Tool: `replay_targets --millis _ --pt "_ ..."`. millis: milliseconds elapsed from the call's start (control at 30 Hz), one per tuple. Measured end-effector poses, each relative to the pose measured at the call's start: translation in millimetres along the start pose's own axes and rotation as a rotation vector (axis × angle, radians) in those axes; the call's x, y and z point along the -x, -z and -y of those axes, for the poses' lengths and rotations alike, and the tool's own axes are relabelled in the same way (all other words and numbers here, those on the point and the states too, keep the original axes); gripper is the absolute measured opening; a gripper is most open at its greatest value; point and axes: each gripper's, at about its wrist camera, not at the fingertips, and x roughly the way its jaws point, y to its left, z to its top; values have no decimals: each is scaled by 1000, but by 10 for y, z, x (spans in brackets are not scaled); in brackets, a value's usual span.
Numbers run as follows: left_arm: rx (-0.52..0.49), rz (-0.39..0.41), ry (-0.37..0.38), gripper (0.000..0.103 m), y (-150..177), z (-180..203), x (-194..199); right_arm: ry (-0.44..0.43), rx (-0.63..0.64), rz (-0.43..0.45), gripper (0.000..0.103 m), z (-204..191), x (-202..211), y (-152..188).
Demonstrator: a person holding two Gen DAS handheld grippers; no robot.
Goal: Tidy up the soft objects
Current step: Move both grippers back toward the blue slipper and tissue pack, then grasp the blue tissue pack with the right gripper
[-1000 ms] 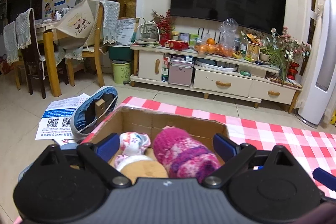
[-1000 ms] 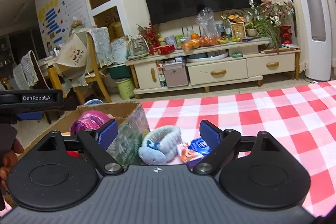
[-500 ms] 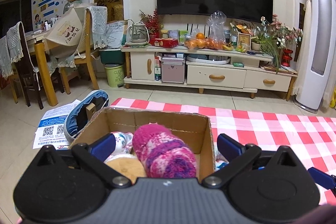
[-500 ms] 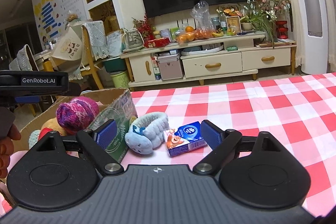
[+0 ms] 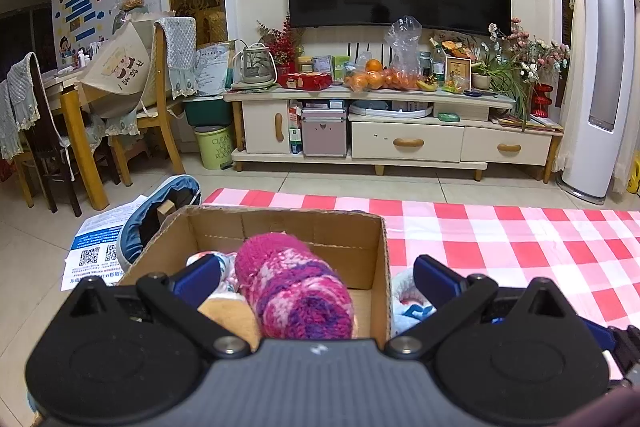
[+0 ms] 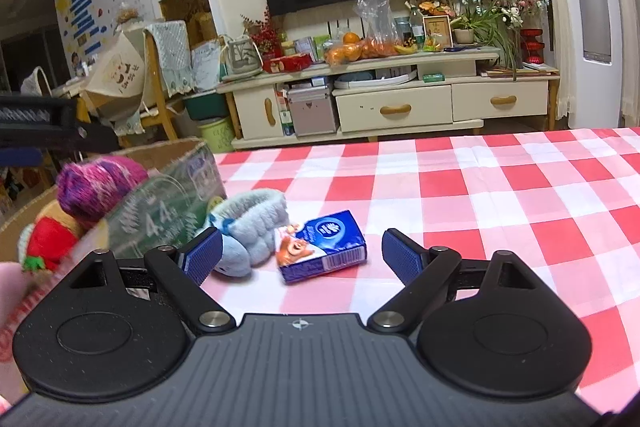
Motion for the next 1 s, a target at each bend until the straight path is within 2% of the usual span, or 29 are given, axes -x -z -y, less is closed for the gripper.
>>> replay_targets --millis 267,500,633,833,900,1000 --pt "3 7 11 102 10 48 9 16 74 -48 103 33 -419 -41" --pt "-20 13 22 102 18 133 -13 -11 167 -122 103 28 -817 -96" --pt "-19 21 31 102 16 174 -10 -7 156 -160 103 103 -987 -170" --pt "-51 25 42 102 35 317 -24 -52 138 -186 103 115 -1060 -177" --pt "-60 29 47 102 35 362 -24 -51 152 -193 91 114 -1006 -128" --pt "-74 36 54 102 40 437 -18 -27 164 -178 91 140 -928 -96"
